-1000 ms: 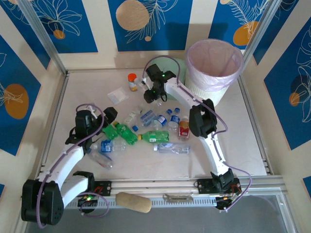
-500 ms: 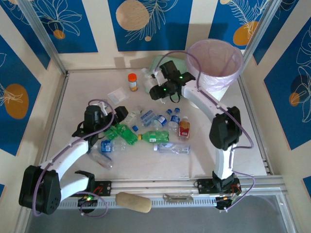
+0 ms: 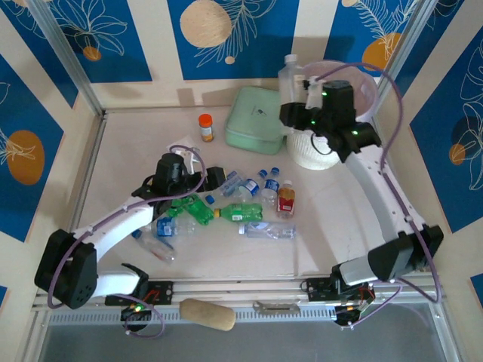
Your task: Put the plastic bottles in the bin
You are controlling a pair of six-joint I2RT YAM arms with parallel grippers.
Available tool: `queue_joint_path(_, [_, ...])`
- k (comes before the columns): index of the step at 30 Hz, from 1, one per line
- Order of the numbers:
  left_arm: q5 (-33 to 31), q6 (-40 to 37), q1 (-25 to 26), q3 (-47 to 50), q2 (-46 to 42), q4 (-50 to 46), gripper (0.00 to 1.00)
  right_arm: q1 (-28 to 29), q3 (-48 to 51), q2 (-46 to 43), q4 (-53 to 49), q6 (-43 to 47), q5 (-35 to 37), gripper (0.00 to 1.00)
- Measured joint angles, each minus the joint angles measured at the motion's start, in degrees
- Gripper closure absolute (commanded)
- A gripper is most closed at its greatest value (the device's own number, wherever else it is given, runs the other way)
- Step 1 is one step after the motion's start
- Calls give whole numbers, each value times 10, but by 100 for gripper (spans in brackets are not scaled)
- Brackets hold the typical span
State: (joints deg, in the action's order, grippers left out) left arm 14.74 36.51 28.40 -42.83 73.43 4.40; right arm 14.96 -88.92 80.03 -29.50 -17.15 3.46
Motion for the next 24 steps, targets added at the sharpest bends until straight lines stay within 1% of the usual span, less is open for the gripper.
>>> queue_joint_path(4, [-2,-15,18,-12,11,-19,0,-68,3,-30,21,-20,4,52])
queue_joint_path(7, [-4,-24,28,-19,13,-27,0,-110,-2,-29,29,-29,10,51])
queue_joint_path(9, [-5,-26,32,-20,13,-30,0,-127,-15,-19,29,-33,12,51])
queue_joint_path(14, [-11,-27,37,-20,13,-42,0,-154,-75,32,29,-39,12,51])
queue_joint_path(19, [-15,-32,40,-20,13,-51,0,-165,-143,106,10,-39,11,51])
queue_joint_path(24, [-15,-37,45,-21,14,-56,0,-166,-161,165,-22,-40,5,50])
